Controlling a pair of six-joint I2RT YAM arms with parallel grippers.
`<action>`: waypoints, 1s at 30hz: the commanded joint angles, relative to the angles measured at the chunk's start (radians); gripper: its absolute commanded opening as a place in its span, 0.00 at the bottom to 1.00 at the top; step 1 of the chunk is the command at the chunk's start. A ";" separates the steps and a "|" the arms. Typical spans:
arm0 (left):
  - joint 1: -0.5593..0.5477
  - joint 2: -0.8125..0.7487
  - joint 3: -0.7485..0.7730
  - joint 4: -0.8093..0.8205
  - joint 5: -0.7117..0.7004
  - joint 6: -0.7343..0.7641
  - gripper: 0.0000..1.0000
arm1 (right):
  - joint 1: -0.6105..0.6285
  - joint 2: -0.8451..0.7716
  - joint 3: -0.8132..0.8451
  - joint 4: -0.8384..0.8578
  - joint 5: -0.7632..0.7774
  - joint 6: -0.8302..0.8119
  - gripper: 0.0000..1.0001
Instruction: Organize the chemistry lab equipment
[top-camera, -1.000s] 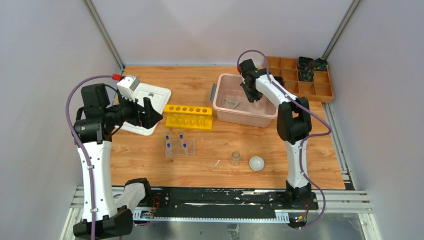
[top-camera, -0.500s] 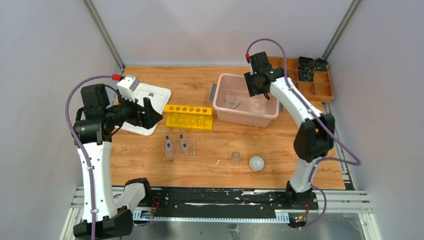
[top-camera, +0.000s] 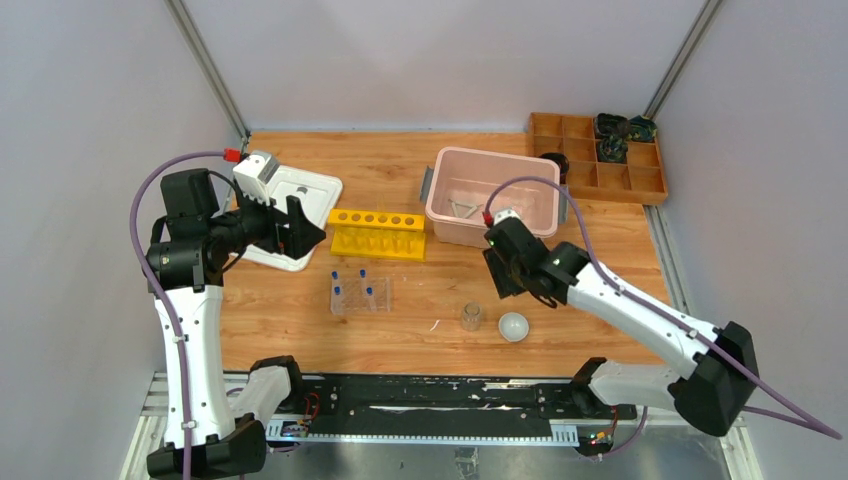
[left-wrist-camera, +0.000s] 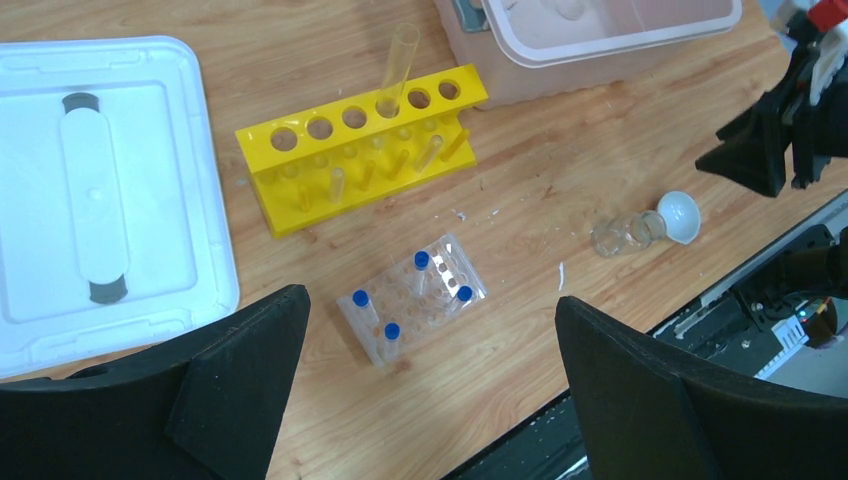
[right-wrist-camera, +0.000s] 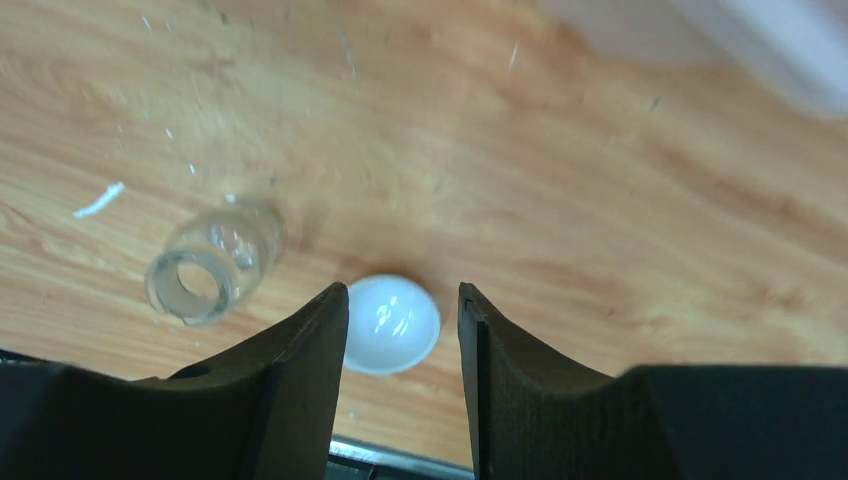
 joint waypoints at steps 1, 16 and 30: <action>-0.001 -0.011 0.007 0.001 0.022 -0.012 1.00 | 0.049 -0.115 -0.152 -0.006 -0.006 0.216 0.47; 0.000 -0.026 0.009 0.001 0.019 -0.027 1.00 | 0.086 -0.066 -0.317 0.128 -0.089 0.361 0.47; 0.000 -0.025 0.014 0.001 0.017 -0.025 1.00 | 0.147 0.036 -0.381 0.188 -0.059 0.409 0.44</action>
